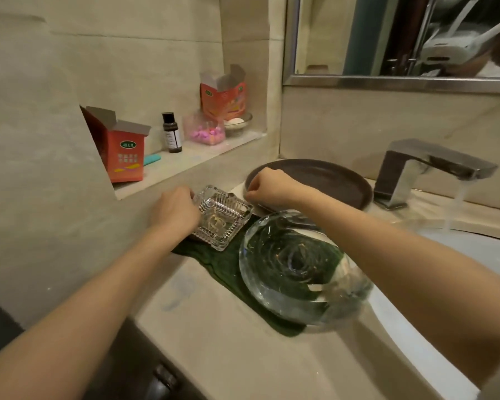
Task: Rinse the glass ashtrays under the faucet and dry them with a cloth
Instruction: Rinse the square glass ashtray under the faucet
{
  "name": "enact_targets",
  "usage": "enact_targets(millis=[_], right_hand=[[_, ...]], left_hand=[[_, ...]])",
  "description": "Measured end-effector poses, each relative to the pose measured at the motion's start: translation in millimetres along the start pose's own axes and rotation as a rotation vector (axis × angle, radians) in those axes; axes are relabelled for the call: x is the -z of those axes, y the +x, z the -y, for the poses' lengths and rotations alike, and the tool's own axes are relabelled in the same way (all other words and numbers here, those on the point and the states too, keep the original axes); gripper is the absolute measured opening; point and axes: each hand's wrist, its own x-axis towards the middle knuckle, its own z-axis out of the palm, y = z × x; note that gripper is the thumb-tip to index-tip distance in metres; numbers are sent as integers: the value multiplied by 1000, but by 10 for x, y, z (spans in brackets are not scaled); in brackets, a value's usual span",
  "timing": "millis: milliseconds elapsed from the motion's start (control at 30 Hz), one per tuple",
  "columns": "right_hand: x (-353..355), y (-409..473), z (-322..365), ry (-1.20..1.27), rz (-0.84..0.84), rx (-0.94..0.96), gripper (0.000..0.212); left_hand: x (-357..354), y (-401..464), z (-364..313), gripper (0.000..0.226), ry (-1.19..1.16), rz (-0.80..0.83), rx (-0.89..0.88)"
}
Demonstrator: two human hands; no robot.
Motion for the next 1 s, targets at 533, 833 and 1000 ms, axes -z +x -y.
enact_targets(millis=[533, 833, 1000], right_hand=[[406, -347, -168, 725, -91, -173, 42], [854, -1627, -710, 1135, -60, -244, 32], [859, -2168, -1110, 1199, -340, -341, 22]], left_hand=[[333, -268, -570, 30, -285, -298, -171], [327, -844, -1507, 22, -525, -148, -332], [69, -1200, -2007, 13, -769, 263, -266]])
